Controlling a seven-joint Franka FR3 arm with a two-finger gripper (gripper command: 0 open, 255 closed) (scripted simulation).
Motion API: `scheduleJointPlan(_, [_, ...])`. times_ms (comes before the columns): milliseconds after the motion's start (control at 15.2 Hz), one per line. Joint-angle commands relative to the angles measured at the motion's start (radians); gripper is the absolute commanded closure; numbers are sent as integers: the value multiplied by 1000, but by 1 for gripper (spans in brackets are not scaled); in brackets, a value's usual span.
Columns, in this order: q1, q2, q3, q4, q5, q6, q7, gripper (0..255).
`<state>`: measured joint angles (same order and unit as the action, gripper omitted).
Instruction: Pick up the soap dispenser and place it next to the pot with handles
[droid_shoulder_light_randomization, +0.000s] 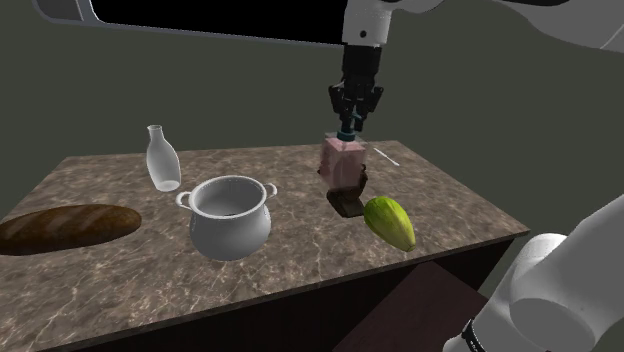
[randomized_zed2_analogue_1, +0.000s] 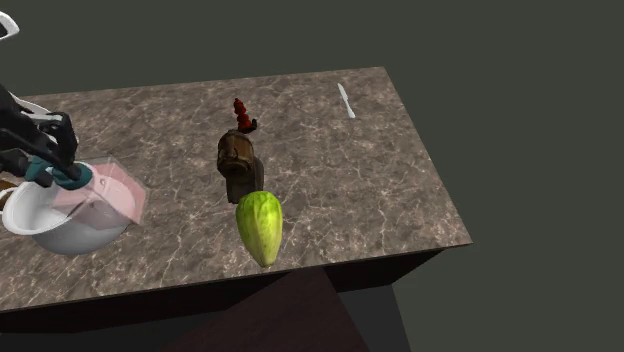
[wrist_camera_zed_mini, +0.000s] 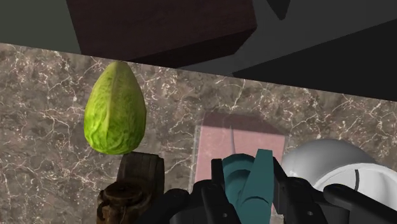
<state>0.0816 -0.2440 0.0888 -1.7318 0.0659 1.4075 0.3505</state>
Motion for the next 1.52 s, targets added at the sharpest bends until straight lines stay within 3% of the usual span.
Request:
scheduleJointPlan(0, [17, 40, 30, 33, 7, 10, 49, 255])
scheduleJointPlan(396, [73, 197, 114, 206, 4, 1, 193, 255])
scheduleJointPlan(1452, [73, 144, 112, -73, 13, 228, 173, 255])
